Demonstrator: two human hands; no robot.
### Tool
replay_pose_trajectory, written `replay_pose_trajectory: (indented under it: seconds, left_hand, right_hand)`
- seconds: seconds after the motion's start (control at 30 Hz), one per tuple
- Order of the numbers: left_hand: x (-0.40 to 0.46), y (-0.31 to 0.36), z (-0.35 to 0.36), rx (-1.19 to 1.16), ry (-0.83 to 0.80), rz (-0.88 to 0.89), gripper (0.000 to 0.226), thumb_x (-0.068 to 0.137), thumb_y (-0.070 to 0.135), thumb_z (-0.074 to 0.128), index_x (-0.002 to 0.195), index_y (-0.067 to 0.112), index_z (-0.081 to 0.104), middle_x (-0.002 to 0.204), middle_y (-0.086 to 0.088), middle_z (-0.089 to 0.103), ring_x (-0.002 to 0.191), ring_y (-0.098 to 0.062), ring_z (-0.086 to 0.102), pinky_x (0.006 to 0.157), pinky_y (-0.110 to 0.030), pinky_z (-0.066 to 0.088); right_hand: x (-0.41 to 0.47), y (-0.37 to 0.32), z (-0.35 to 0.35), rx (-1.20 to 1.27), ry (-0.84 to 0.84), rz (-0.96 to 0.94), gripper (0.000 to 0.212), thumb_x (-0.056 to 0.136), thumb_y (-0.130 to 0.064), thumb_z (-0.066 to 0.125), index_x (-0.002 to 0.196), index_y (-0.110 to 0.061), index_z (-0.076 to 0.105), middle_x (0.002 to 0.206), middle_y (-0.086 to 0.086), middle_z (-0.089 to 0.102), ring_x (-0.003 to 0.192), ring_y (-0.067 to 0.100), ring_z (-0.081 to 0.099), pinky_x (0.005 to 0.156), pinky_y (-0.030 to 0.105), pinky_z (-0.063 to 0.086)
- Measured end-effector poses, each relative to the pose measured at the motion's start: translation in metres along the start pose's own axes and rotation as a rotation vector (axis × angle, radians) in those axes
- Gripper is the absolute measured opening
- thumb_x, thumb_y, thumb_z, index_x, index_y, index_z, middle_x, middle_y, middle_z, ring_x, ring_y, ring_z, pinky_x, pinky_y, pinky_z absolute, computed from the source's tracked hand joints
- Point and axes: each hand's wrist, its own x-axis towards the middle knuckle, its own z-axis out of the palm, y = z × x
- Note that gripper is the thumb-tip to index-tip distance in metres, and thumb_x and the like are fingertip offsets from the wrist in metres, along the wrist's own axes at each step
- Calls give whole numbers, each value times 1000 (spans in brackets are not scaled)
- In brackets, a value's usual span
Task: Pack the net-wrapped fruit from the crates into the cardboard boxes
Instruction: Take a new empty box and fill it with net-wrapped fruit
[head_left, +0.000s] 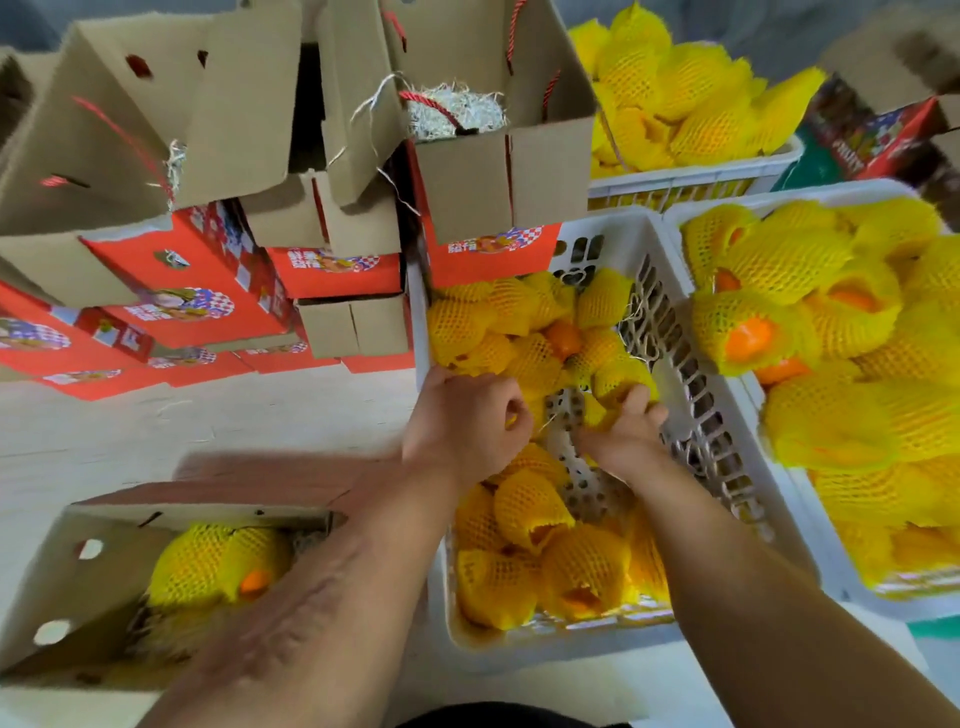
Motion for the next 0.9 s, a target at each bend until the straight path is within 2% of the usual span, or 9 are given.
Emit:
replay_pose_trajectory:
  seconds: [0.07, 0.17, 0.33, 0.4, 0.47, 0.5, 0.6, 0.73, 0.9]
  left_hand:
    - [2, 1, 0, 32, -53, -3, 50, 88, 75, 49, 114, 35, 64, 96, 14, 72, 91, -12, 67, 107, -42, 33]
    - [1, 3, 0, 143, -114, 17, 94, 71, 97, 41, 142, 36, 46, 122, 8, 72, 116, -23, 64, 108, -49, 40]
    - [1, 2, -2, 118, -119, -16, 79, 71, 89, 52, 131, 38, 50, 131, 5, 67, 120, -30, 60, 100, -42, 47]
    - [1, 1, 0, 117, -103, -13, 75, 79, 83, 54, 134, 32, 45, 129, 4, 66, 115, -30, 61, 97, -41, 44]
    - [2, 1, 1, 126, -83, -23, 80, 85, 81, 51, 143, 28, 39, 134, 2, 62, 116, -31, 61, 99, -42, 43]
    - [2, 1, 1, 126, -70, -33, 81, 86, 81, 50, 145, 26, 38, 135, 1, 62, 117, -31, 61, 100, -42, 43]
    - [0, 2, 0, 112, -45, -47, 82, 85, 83, 50, 143, 25, 43, 134, 0, 65, 119, -31, 61, 101, -43, 44]
    - [0, 3, -4, 30, -33, -72, 82, 83, 85, 51, 139, 25, 47, 134, 1, 65, 121, -32, 60, 99, -42, 47]
    - [-2, 2, -4, 35, -5, -68, 81, 82, 86, 51, 134, 24, 51, 128, -1, 68, 112, -32, 64, 90, -41, 50]
  right_hand:
    - [-6, -15, -8, 315, -53, -89, 73, 76, -40, 81, 127, -28, 31, 132, 4, 39, 101, 25, 54, 77, 36, 45]
    - [-24, -33, -7, 800, -395, -69, 84, 61, -43, 82, 135, -38, 42, 133, 10, 59, 116, 33, 62, 90, 51, 56]
    - [-36, -45, 6, 1009, -711, -116, 50, 95, -57, 55, 138, -32, 60, 133, 3, 69, 119, 25, 68, 93, 42, 57]
    - [-30, -42, 3, 828, -375, -234, 44, 100, -56, 47, 131, -30, 65, 124, -1, 72, 122, 28, 63, 95, 39, 52]
    - [-12, -31, -5, 233, 159, -359, 44, 100, -41, 55, 140, -23, 57, 134, 5, 62, 129, 34, 53, 100, 40, 41]
    - [-4, -25, -10, -79, 238, -342, 56, 98, -36, 58, 150, -21, 43, 147, 7, 51, 135, 36, 44, 106, 44, 35]
    - [7, -8, -11, -428, 85, -124, 87, 93, -37, 63, 160, -28, 8, 160, 10, 25, 140, 39, 28, 113, 51, 28]
    - [1, 5, 6, -429, 88, -19, 80, 91, -25, 67, 153, -29, 16, 147, 18, 21, 134, 40, 28, 115, 49, 27]
    - [1, 8, 8, -503, 112, -101, 62, 94, -8, 57, 147, -20, 25, 154, 17, 26, 134, 42, 31, 111, 52, 34]
